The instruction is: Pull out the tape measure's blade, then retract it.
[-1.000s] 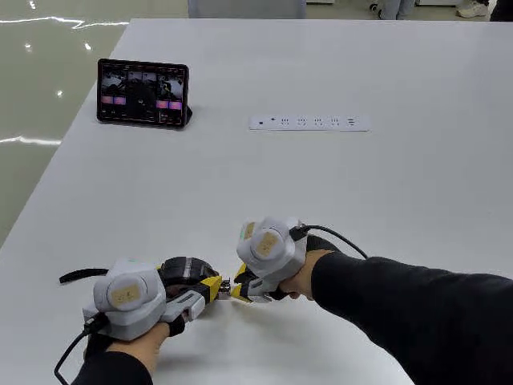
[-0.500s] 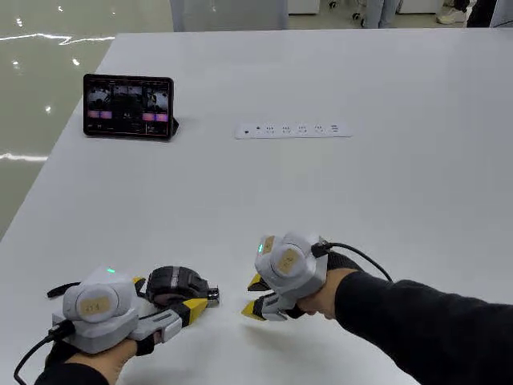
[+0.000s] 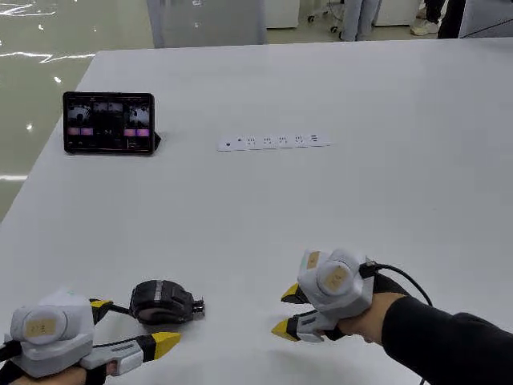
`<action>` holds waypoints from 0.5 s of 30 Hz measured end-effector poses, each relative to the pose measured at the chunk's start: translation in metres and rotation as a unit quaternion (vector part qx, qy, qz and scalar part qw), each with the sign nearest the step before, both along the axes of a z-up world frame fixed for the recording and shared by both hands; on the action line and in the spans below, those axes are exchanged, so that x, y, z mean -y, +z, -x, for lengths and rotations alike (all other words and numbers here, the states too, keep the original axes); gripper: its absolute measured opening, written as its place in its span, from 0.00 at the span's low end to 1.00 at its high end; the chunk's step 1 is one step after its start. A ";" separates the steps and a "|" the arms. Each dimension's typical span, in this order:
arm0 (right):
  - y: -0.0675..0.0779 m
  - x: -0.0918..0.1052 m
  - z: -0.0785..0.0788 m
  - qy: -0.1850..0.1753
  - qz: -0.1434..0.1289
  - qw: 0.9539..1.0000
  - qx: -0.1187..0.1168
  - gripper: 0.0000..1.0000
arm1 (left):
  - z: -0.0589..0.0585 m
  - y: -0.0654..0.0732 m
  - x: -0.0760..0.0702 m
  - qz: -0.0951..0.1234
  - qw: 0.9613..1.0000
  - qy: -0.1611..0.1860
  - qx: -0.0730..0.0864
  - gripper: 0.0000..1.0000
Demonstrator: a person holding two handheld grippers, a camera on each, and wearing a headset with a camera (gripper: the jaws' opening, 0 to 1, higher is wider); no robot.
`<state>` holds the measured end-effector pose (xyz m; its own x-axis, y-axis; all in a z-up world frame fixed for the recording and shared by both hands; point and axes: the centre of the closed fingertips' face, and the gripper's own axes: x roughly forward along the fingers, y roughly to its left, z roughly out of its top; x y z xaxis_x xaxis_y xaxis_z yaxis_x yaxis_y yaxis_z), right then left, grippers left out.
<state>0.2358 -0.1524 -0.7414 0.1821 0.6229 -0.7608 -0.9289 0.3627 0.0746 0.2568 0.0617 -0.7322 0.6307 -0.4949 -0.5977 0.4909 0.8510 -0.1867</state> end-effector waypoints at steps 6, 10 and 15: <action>0.009 0.028 -0.003 -0.039 -0.015 0.999 -0.003 0.31 | 0.005 0.004 -0.003 -0.009 1.000 -0.024 0.005 0.93; 0.013 0.046 -0.008 -0.049 -0.012 0.999 0.013 0.33 | 0.013 0.006 -0.002 -0.014 0.998 -0.054 -0.001 0.99; 0.004 0.073 -0.007 -0.042 0.012 0.998 0.043 0.37 | 0.017 0.004 -0.009 -0.047 0.996 -0.076 0.004 0.99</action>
<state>0.2423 -0.2256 -0.7374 0.2984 0.5852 -0.7540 -0.8981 0.4395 -0.0143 0.2402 0.0707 -0.7280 0.5579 -0.5269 -0.6412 0.6170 0.7800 -0.1042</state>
